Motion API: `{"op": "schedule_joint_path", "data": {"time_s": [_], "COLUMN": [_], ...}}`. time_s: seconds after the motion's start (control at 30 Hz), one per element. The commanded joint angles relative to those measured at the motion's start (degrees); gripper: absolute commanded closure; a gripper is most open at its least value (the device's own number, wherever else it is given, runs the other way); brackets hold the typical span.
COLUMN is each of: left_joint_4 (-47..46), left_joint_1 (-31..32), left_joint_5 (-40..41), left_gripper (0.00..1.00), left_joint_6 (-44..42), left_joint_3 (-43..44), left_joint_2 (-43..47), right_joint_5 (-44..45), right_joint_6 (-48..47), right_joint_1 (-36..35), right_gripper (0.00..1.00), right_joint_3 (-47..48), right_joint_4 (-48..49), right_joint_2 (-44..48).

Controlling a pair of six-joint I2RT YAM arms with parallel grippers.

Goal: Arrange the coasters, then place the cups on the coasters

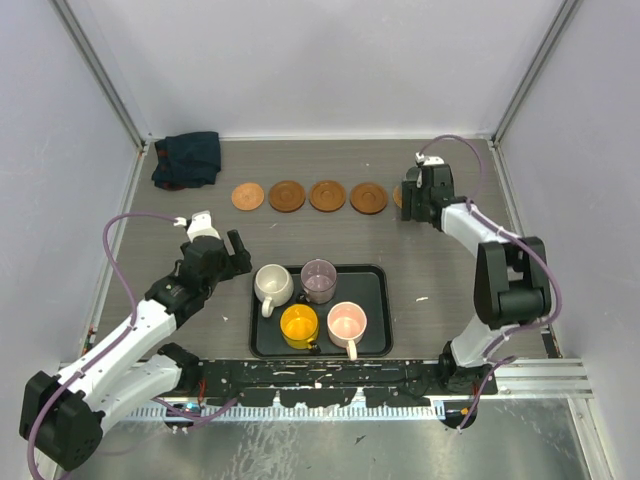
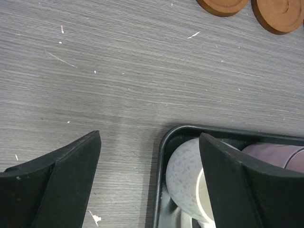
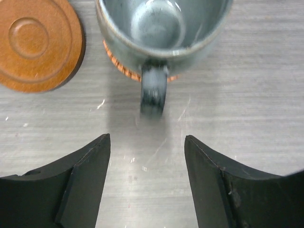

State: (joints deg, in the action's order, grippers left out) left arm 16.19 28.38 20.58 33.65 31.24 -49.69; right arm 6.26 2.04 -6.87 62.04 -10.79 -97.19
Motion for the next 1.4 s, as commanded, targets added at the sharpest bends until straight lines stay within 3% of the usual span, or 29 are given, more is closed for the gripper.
{"op": "schedule_joint_path", "data": {"time_s": [0.0, 0.33, 0.67, 1.0, 1.37], "left_joint_4": [-1.5, -1.0, -1.8, -2.0, -2.9], "left_joint_1": [-0.3, -0.2, -0.3, 0.5, 4.6], "left_joint_5": [-0.2, -0.8, -3.6, -10.2, -11.0], "left_gripper": [0.15, 0.14, 0.14, 0.14, 0.14], "left_joint_6": [-0.4, -2.1, -1.9, -4.0, -5.6], "left_joint_3": [1.0, 2.3, 1.7, 1.7, 1.5], "left_joint_2": [0.9, -0.7, -1.4, -2.9, -2.4], "right_joint_5": [2.8, 4.4, 0.8, 1.3, -1.0], "right_joint_6": [4.3, 10.4, 10.4, 15.7, 21.3], "right_joint_1": [-1.8, -4.7, -5.8, -22.7, -34.0], "right_gripper": [0.31, 0.29, 0.31, 0.32, 0.32], "right_joint_3": [-3.8, -10.0, -12.2, -15.6, -18.3], "right_joint_4": [1.6, -4.5, -9.4, -17.9, -9.7], "right_joint_2": [11.3, 30.5, 37.9, 42.2, 36.9]}}
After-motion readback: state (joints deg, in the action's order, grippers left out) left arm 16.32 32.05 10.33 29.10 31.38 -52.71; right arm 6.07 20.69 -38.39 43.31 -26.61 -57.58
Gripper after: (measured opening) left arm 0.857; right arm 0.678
